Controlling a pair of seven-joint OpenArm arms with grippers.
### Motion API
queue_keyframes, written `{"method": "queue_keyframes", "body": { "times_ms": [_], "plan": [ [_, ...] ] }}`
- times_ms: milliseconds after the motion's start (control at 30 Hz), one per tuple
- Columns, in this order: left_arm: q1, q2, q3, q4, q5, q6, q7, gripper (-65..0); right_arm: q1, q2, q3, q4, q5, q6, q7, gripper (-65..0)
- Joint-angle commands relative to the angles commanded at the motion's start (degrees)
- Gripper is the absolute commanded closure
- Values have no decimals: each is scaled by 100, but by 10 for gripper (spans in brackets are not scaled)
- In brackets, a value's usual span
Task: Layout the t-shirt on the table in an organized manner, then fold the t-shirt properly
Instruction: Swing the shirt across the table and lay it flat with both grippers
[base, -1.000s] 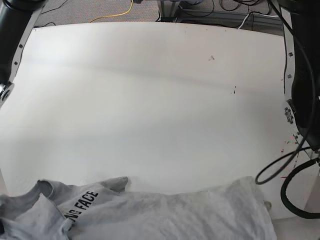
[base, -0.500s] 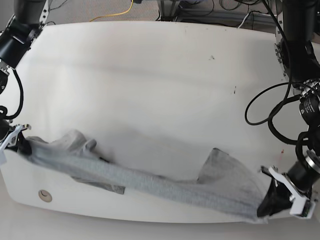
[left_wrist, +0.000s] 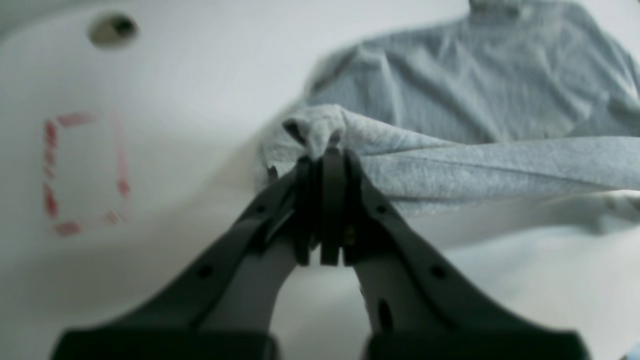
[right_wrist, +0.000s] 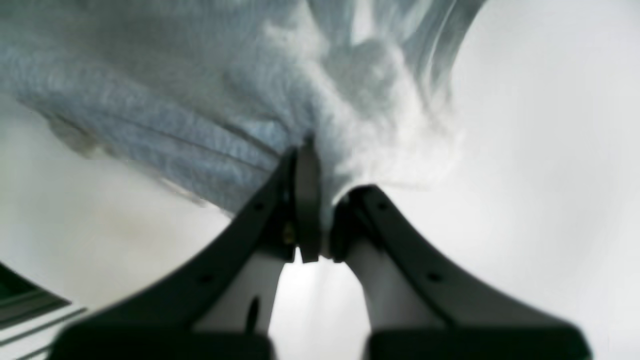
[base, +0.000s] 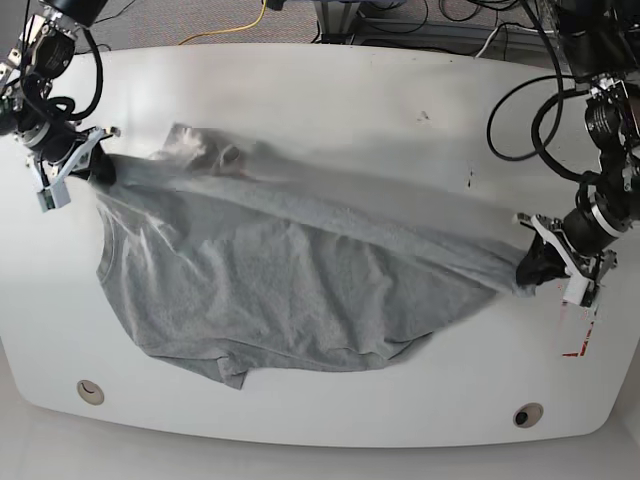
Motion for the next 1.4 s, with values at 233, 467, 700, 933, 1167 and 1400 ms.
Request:
{"method": "queue_keyframes", "body": {
  "times_ms": [233, 467, 700, 933, 1167, 1400],
  "plan": [
    [958, 0, -114, -18, 26, 0, 0, 0, -580, -255, 0, 193, -26, 0, 0, 0],
    [1899, -62, -255, -26, 62, 9, 0, 0, -976, -281, -35, 167, -26, 0, 35, 0],
    [2400, -176, -255, -26, 554, 9, 0, 0, -1160, -290, -35, 158, -149, 0, 35, 0],
    [2514, -185, -255, -18, 888, 9, 0, 0, -1160, -448, 0, 193, -607, 0, 35, 0],
    [2927, -352, -264, -35, 1169, -9, 0, 0, -1345, -475, 0, 193, -712, 0, 44, 0],
    [2989, -352, -343, -35, 1178, -668, 0, 0, -1327, -484, 0, 193, -695, 0, 44, 0]
  ]
}}
